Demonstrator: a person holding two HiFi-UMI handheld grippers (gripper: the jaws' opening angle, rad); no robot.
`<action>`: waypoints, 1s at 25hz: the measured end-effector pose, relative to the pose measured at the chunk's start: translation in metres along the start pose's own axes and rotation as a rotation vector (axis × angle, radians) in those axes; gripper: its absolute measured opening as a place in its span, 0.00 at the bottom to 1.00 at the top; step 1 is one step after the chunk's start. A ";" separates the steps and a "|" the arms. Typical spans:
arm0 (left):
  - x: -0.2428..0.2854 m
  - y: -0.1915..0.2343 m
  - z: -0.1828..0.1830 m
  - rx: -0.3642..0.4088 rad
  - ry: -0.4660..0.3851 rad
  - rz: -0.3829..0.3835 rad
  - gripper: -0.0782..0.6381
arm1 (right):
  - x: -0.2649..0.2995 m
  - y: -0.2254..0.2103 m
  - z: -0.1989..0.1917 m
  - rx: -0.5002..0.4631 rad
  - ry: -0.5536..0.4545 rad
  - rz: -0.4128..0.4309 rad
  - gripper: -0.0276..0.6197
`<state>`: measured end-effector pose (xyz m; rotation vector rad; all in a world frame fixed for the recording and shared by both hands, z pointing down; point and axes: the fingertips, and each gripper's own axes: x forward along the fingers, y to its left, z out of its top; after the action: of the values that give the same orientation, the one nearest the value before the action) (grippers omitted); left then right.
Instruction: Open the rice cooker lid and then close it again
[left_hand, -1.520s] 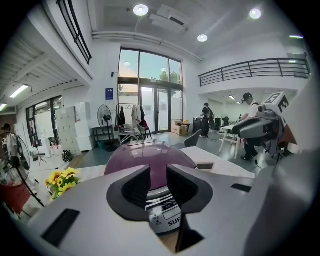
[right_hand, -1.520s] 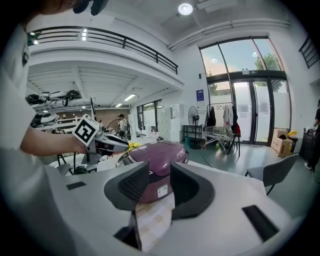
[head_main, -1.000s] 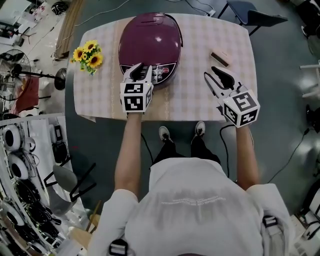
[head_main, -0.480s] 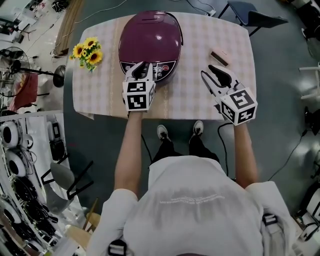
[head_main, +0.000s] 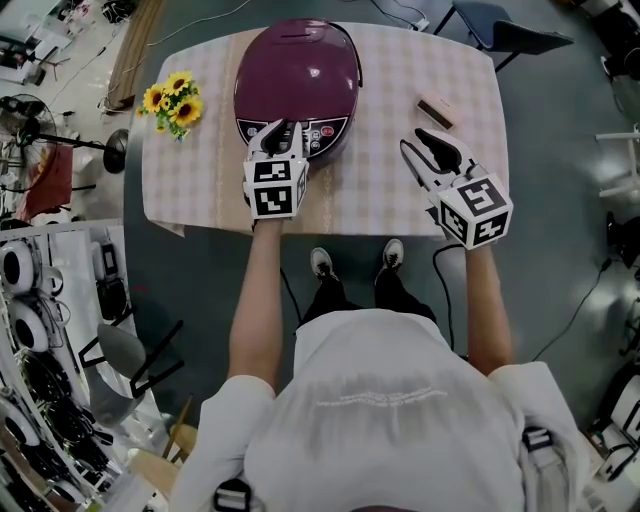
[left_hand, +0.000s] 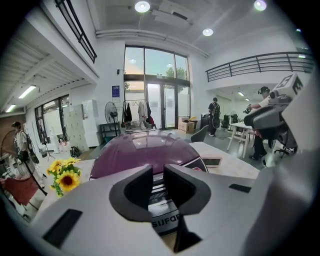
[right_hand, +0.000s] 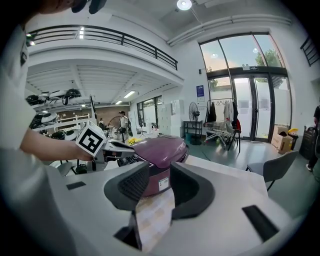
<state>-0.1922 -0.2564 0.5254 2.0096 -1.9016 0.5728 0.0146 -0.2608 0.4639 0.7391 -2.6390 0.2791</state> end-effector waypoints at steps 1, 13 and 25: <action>0.000 0.000 0.000 0.001 -0.002 0.003 0.22 | -0.001 0.001 0.000 0.000 0.000 0.000 0.27; 0.000 -0.001 -0.001 0.016 -0.014 0.021 0.22 | -0.004 0.009 -0.002 0.012 -0.003 0.008 0.27; -0.003 0.000 0.001 0.005 -0.025 0.011 0.22 | -0.005 0.011 -0.003 0.020 0.000 -0.001 0.27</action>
<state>-0.1919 -0.2544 0.5236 2.0199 -1.9288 0.5576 0.0139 -0.2486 0.4631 0.7466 -2.6392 0.3051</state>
